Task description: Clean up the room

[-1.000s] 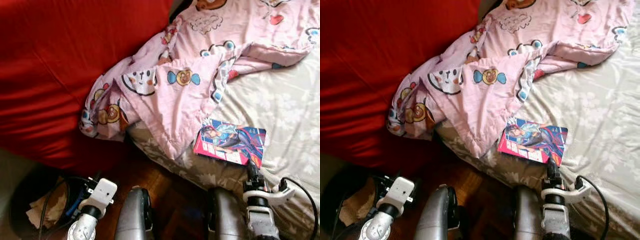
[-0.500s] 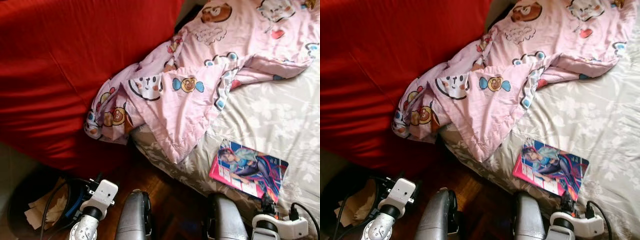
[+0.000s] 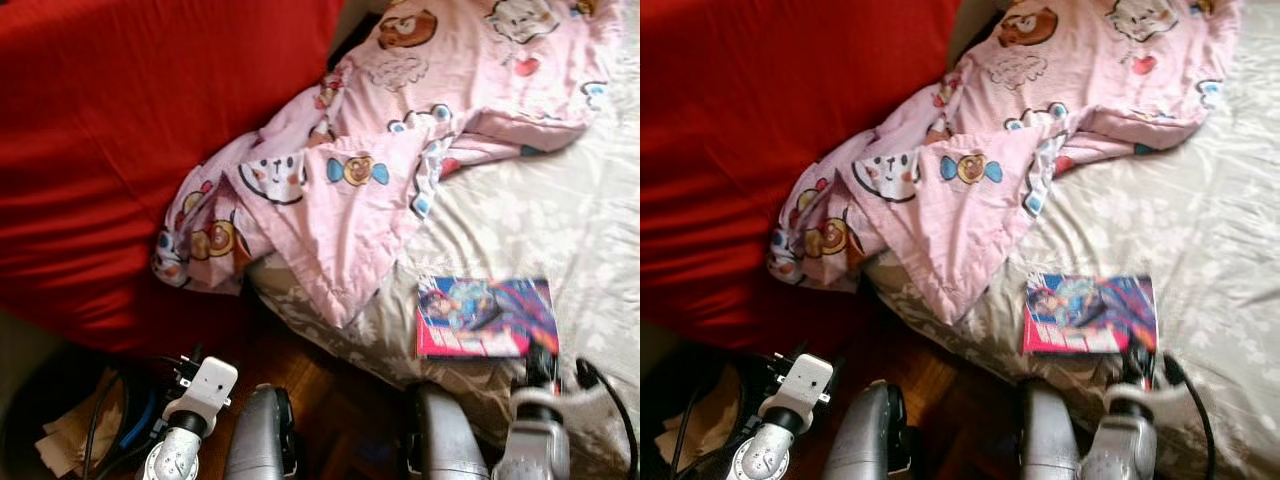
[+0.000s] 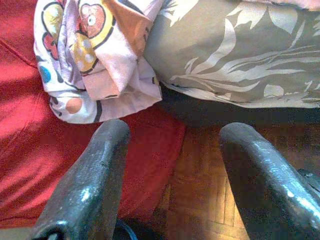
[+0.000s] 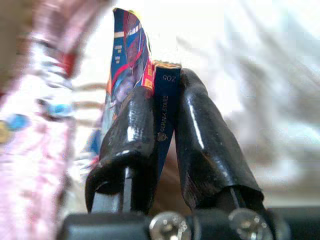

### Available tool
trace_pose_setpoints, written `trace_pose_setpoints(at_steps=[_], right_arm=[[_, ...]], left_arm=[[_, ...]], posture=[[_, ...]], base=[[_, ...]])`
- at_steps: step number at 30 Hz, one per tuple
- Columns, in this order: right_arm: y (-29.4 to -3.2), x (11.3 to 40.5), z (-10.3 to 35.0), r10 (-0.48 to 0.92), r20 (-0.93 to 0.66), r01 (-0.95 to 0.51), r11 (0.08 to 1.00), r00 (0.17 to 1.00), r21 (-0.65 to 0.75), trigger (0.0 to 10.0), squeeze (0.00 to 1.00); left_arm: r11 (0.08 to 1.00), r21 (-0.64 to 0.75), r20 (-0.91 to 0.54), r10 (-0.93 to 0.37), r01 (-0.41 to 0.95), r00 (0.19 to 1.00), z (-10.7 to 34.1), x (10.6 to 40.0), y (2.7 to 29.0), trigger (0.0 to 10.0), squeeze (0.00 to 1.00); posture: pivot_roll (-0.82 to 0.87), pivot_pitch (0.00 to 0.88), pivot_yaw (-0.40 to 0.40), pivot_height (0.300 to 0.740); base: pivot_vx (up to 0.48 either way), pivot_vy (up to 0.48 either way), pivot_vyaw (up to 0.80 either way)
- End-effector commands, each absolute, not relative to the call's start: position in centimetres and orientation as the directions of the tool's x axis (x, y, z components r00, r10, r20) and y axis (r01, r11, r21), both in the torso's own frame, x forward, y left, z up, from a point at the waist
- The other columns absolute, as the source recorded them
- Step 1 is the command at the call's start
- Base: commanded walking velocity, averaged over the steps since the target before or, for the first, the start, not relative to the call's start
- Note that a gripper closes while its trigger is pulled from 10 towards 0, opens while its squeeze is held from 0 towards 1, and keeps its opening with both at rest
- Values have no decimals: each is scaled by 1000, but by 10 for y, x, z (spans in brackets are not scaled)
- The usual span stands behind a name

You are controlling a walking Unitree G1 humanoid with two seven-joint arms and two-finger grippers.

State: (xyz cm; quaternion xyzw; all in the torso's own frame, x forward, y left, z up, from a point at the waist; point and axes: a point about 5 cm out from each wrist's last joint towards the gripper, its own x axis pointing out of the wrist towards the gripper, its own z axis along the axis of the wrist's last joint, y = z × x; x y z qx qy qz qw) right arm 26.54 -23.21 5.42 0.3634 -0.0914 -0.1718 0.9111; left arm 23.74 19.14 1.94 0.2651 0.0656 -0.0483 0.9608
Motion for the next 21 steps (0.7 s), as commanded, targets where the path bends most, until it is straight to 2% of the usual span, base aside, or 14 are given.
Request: trace_pose_setpoints(at_steps=[1, 2, 3, 4, 7, 10, 16, 21], right_arm=[[-225, 278, 87, -308, 160, 161, 793, 938, 587, 10000, 0], [-225, 278, 87, -308, 160, 161, 793, 938, 587, 10000, 0], [-219, 287, 105, -242, 216, 101, 853, 946, 512, 10000, 0], [-217, 289, 110, -222, 229, 86, 869, 948, 488, 10000, 0], [-203, 298, 133, -107, 272, 37, 967, 957, 251, 10000, 0], [-202, 304, 131, -90, 206, 62, 988, 974, 140, 10000, 0], [-205, 300, 116, -83, 138, 66, 990, 987, 121, 10000, 0], [-198, 303, 117, -38, 118, 30, 997, 992, 73, 10000, 0]], left_arm=[[853, 507, -193, -24, 121, 981, 9, 229, 197, 10000, 0], [853, 507, -193, -24, 121, 981, 9, 229, 197, 10000, 0], [857, 503, -192, -17, 113, 981, 8, 230, 197, 10000, 0], [858, 502, -193, -15, 111, 981, 8, 230, 196, 10000, 0], [866, 489, -196, -4, 101, 981, 5, 232, 193, 10000, 0], [896, 436, -233, 23, 83, 972, -4, 230, 192, 10000, 0], [934, 349, -314, 40, 76, 949, -21, 222, 187, 10000, 0], [964, 264, -391, 127, -21, 912, -35, 215, 194, 10000, 0]], posture=[[-46, 242, 89, 605], [-46, 242, 89, 605], [-52, 238, 82, 605], [-52, 238, 82, 605], [-63, 233, 66, 605], [-80, 217, 40, 620], [-75, 187, 10, 650], [-86, 157, -20, 695]], base=[[0, 0, 0], [0, 0, 0], [0, 0, 0], [0, 0, 0], [0, 0, 0], [0, 0, 0], [0, 0, 0], [0, 0, 0]])
